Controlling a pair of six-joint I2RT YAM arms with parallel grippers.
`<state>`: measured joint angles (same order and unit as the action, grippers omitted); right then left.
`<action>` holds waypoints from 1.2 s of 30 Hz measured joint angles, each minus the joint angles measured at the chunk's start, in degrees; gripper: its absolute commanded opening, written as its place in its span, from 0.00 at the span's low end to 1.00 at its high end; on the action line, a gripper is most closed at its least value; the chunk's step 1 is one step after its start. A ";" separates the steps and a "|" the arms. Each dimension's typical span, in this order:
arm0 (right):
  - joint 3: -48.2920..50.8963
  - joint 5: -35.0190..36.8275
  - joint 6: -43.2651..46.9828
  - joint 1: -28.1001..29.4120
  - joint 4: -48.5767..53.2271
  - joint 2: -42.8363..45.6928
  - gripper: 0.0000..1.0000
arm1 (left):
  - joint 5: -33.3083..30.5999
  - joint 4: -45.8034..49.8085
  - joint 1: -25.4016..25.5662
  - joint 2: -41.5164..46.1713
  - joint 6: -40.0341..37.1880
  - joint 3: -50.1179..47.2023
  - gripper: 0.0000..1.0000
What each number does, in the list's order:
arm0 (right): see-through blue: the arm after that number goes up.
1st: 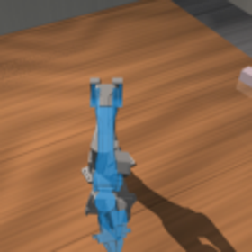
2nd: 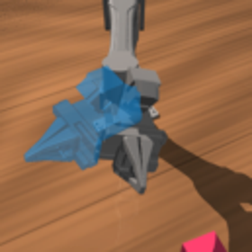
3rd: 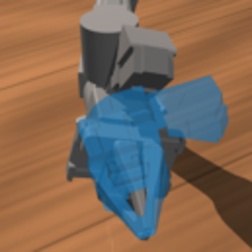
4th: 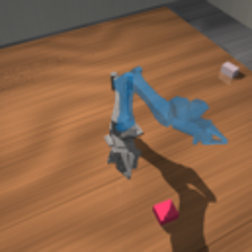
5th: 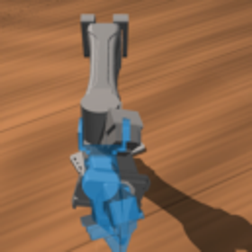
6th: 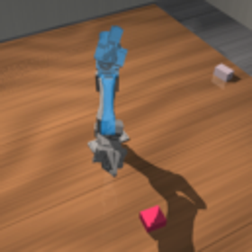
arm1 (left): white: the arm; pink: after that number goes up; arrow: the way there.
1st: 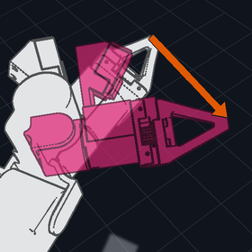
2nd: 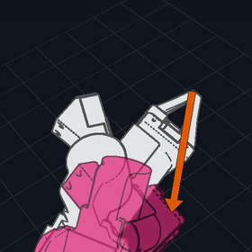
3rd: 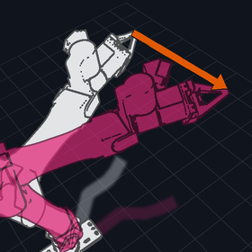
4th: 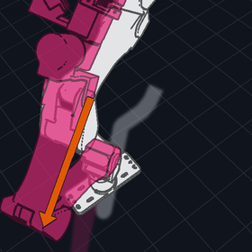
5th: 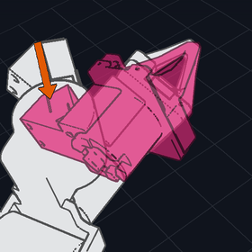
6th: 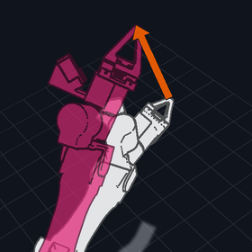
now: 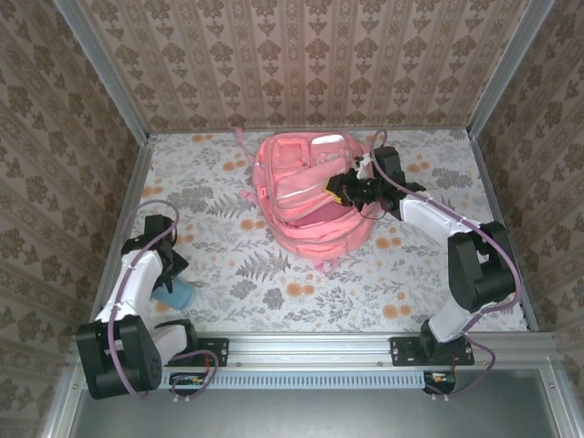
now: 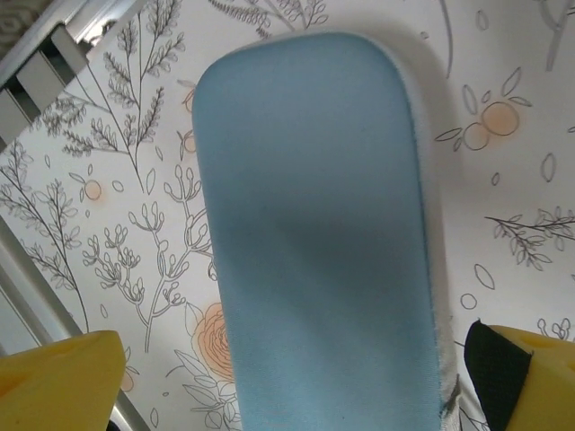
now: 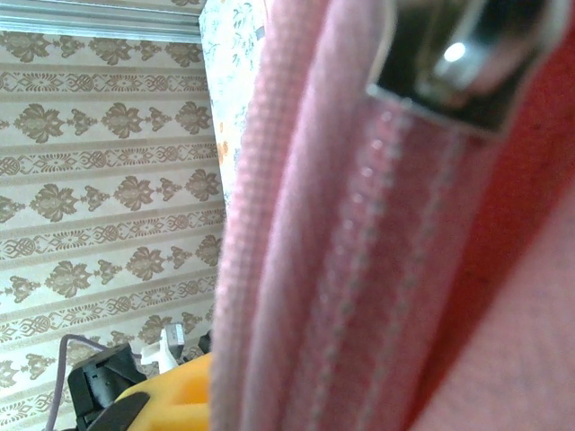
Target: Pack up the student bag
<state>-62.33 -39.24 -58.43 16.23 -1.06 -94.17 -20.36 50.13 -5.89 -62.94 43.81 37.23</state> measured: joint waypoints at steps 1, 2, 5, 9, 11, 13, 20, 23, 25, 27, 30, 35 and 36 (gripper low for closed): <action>0.00 0.00 -0.02 0.07 0.00 -0.04 0.00 | 0.61 -0.52 -0.63 0.07 0.11 -0.59 1.00; -0.07 0.02 -0.02 0.11 0.00 -0.09 0.00 | 1.44 -1.25 -1.42 0.04 0.15 -1.31 0.99; -0.26 0.04 -0.02 0.22 0.00 -0.11 0.00 | 4.57 -3.82 -3.87 -0.07 0.13 -3.67 0.97; -0.33 0.09 -0.02 0.33 0.04 -0.11 0.00 | 8.72 -7.32 -5.90 -1.07 -0.04 -5.88 0.93; -0.35 0.24 -0.02 0.44 0.07 -0.11 0.00 | 10.38 -8.76 -6.23 -2.23 -0.13 -6.38 0.91; -0.37 0.35 -0.02 0.55 0.13 -0.11 0.00 | 11.72 -10.03 -6.27 -3.37 -0.48 -6.45 0.88; -0.37 0.70 0.00 0.63 0.46 -0.11 0.00 | 13.75 -12.57 -6.40 -4.04 -1.99 -6.34 0.72; -0.37 1.09 0.00 0.79 0.68 -0.07 0.00 | 13.68 -12.33 -4.61 -3.06 -2.49 -5.73 0.70; -0.37 1.31 0.00 0.85 0.96 -0.07 0.00 | 13.68 -12.04 -1.42 -2.12 -2.99 -4.33 0.70; -0.37 1.46 -0.02 0.87 1.14 -0.07 0.00 | 13.73 -12.04 2.47 -1.33 -3.58 -2.25 0.69; -0.44 1.60 -0.39 0.92 1.11 -0.04 0.00 | 14.14 -12.24 9.73 -1.05 -5.18 1.99 0.68; -1.01 1.66 -2.27 0.92 0.94 -0.02 0.00 | 16.61 -14.53 22.40 -1.07 -9.11 8.22 0.63; -1.31 1.66 -2.93 0.94 0.94 -0.02 0.00 | 17.22 -15.43 25.42 -1.07 -10.10 9.27 0.61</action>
<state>-63.64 -37.58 -61.36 17.17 -0.12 -94.19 -3.14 34.70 19.53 -64.01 33.71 46.50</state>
